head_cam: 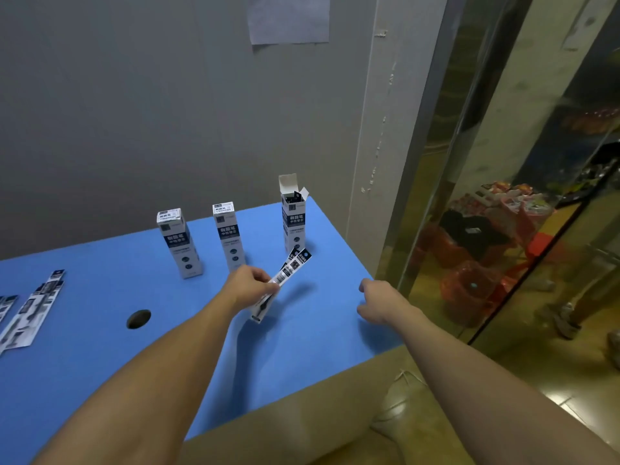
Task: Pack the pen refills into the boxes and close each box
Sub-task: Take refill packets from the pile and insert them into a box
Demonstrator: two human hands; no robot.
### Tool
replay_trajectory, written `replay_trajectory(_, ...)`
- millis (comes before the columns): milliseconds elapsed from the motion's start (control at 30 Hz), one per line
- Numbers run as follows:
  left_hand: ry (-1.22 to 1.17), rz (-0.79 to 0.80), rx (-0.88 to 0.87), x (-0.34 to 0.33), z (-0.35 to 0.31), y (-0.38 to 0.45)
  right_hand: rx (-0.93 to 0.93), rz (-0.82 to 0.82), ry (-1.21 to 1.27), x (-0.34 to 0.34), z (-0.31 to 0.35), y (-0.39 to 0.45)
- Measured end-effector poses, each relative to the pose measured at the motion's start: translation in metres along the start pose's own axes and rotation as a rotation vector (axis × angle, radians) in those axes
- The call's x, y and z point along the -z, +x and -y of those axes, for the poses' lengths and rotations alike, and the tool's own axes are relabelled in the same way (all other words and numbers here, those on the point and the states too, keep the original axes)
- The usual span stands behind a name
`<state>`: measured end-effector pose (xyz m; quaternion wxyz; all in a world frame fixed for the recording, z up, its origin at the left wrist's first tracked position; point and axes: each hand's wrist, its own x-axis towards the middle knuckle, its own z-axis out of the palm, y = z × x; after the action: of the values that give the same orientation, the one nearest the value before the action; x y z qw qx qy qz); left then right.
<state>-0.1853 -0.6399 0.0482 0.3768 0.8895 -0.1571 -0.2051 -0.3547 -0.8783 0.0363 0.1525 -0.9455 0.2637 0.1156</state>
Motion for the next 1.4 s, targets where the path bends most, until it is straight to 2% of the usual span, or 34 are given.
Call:
replay_trajectory(167, -0.084, 0.013, 0.025, -0.017, -0.001, 0.024, 0.020, 0.037, 0.004, 0.011, -0.004, 0.042)
replay_trajectory(400, -0.246, -0.066, 0.024, -0.023, -0.015, 0.041, 0.092, 0.051, 0.065, 0.030, -0.003, 0.090)
replay_trajectory(567, -0.366, -0.115, 0.013, -0.030, -0.028, 0.041, 0.192, 0.019, 0.186, 0.047, 0.005, 0.129)
replay_trajectory(733, -0.485, -0.255, 0.052, -0.033, -0.041, 0.036, 0.322, -0.025, 0.395, 0.065, 0.019, 0.161)
replay_trajectory(933, -0.499, -0.424, 0.139, -0.026, -0.050, 0.021, 0.434, 0.056, 0.581, 0.079, 0.042, 0.193)
replay_trajectory(1133, -0.438, -0.591, 0.143, -0.017, -0.063, 0.000, 0.504, 0.107, 0.698, 0.076, 0.071, 0.211)
replay_trajectory(1400, -0.426, -0.665, 0.021, 0.011, -0.092, -0.028, 0.554, 0.077, 0.763, 0.074, 0.085, 0.197)
